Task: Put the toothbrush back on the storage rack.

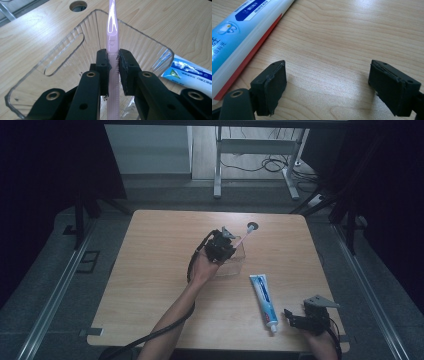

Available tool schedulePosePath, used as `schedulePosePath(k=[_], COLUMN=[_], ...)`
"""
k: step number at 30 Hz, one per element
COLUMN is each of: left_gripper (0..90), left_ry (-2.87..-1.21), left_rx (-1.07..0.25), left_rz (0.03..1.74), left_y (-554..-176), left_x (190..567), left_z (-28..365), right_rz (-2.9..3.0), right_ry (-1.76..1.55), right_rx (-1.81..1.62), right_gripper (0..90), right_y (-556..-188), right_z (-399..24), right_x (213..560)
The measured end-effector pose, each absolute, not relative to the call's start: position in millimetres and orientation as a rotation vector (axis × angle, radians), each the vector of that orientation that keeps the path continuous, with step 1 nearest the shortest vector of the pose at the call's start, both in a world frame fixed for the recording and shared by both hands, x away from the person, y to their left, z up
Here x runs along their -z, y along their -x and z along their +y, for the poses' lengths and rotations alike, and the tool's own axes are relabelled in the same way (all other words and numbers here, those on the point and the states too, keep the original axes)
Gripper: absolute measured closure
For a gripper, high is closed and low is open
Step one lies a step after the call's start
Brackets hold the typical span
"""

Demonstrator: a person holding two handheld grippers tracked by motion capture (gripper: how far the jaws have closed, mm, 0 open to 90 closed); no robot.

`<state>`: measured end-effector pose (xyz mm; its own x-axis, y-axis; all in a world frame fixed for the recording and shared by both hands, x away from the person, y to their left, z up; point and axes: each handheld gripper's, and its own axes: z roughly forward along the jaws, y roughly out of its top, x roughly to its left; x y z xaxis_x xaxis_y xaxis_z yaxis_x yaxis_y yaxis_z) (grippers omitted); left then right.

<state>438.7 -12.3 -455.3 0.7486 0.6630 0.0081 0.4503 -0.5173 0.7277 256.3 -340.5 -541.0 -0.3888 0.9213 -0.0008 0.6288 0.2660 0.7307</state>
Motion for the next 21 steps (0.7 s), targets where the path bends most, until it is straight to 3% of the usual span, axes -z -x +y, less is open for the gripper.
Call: schedulePosePath(k=[21], left_gripper=[77.7], left_ry=[-2.296], left_rx=[-0.328], left_rz=[0.927], left_y=[-443.8], left_x=[463.8], left_z=[-4.4], right_rz=[2.114], right_ry=[-1.403], right_rx=[-0.916], right_gripper=[14.4], right_y=[-256.2], right_z=[-340.3], right_x=[541.0])
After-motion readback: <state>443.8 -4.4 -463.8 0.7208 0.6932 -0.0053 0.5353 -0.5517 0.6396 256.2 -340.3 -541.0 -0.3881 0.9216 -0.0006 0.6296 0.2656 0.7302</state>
